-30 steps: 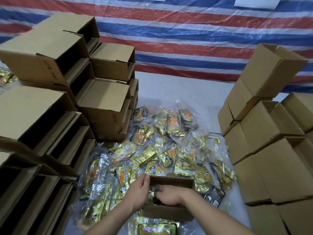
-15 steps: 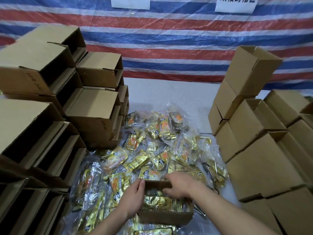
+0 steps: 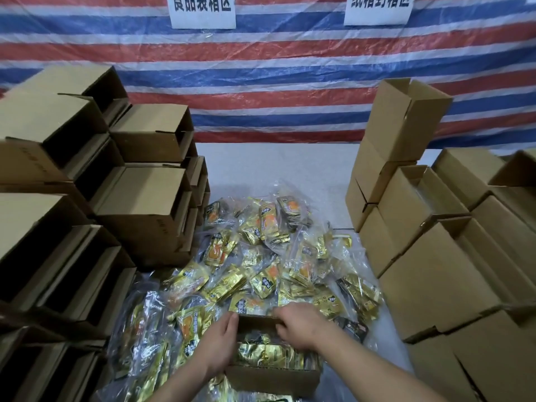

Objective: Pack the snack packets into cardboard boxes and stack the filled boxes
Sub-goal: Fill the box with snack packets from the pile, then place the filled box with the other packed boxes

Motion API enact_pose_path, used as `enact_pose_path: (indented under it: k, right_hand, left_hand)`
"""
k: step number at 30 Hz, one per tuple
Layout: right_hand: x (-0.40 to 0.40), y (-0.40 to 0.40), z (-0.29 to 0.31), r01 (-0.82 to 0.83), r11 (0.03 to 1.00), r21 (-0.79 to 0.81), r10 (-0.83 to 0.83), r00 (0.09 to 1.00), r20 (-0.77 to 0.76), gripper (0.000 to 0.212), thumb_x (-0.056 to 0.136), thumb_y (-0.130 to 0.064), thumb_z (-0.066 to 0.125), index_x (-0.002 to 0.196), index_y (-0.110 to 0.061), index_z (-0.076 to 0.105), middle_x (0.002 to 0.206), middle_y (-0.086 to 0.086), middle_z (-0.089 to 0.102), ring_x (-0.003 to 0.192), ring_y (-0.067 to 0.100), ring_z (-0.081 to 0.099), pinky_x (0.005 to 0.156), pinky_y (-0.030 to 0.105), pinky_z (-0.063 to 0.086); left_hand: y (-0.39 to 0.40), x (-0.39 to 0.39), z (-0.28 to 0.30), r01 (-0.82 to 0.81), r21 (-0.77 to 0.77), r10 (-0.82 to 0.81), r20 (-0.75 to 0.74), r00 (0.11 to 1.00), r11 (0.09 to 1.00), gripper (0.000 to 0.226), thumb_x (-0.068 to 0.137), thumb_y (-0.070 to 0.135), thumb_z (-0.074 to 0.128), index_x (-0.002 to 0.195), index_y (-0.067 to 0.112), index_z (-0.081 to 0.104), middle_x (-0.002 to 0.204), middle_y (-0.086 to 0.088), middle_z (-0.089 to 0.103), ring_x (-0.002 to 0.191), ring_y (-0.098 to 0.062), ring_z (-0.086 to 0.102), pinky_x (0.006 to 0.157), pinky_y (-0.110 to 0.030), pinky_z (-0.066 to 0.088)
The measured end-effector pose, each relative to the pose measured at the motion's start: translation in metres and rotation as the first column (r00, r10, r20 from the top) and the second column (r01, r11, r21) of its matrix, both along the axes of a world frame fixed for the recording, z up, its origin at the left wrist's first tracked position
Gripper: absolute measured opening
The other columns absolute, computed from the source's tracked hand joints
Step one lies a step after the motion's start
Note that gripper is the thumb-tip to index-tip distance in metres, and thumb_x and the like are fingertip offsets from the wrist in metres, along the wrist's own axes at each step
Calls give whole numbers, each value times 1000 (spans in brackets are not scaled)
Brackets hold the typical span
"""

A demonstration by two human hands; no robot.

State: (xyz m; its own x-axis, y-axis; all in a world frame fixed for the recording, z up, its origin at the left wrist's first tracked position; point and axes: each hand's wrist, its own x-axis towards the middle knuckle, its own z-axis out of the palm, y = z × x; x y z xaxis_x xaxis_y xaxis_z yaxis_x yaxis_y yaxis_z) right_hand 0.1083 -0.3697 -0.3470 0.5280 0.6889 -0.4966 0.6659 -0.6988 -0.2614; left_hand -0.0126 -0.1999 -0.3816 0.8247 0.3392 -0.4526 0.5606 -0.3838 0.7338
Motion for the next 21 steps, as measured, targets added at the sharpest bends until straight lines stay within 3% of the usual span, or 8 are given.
enact_pose_path:
  k: [4,8,10,12,15,17,20,21]
  right_hand:
    - [4,-10,10,27,999,41,-25,999,-32,20,99,-22,48,113,-26,61,98,2,66,91,24,63,77,36,52]
    - [15,-30,28,149,982,113,-147,989,-34,18,100,-21,49,97,-37,55,83,-7,59,75,13,62,61,26,48]
    - [26,-43,45,250,953,172,-249,968,-26,18,101,-22,49,107,-36,59,83,-9,60,69,7,60,56,22,48]
    - [42,-58,63,341,908,245,-357,934,25,19,101,-25,50,115,-34,59,80,-10,58,66,6,57,53,22,42]
    - [69,-80,91,472,807,355,-529,845,80,23,101,-27,49,122,-26,59,90,-4,62,81,18,61,65,32,48]
    - [87,-90,109,568,724,392,-643,762,83,30,100,-29,50,128,-23,58,113,4,66,101,26,64,84,37,53]
    - [108,-101,134,673,614,413,-754,654,56,44,102,-30,50,144,-19,48,132,6,62,112,27,62,95,41,52]
    - [114,-105,142,684,601,413,-767,639,58,45,102,-29,49,146,-19,45,136,6,60,118,28,60,97,41,50]
  left_hand:
    - [2,11,15,68,24,-68,-27,997,997,32,107,42,29,106,29,58,90,4,70,78,-5,65,66,-19,52]
    - [-5,40,54,105,-48,-104,26,994,993,33,106,43,32,109,27,61,94,1,70,80,-9,66,68,-22,57]
    - [-13,62,80,42,-82,-31,128,991,996,43,106,46,29,116,22,63,108,-6,68,94,-16,66,85,-37,59]
    - [-26,83,106,-88,-67,101,225,969,994,56,105,51,23,140,17,52,140,-9,55,128,-22,53,112,-43,40]
    - [-60,103,139,-167,-99,192,352,916,981,82,93,69,28,158,21,21,163,2,24,149,-17,23,117,-33,17]
    - [-88,113,154,-110,-224,185,344,921,968,101,77,79,36,159,26,12,162,6,23,146,-15,27,112,-33,23]
    - [-123,136,167,24,-353,101,332,938,935,94,81,76,47,158,31,16,143,21,34,125,-3,37,101,-26,27]
    - [-132,146,169,49,-363,78,326,942,930,91,85,74,49,158,29,16,144,21,33,128,-5,38,109,-27,24]
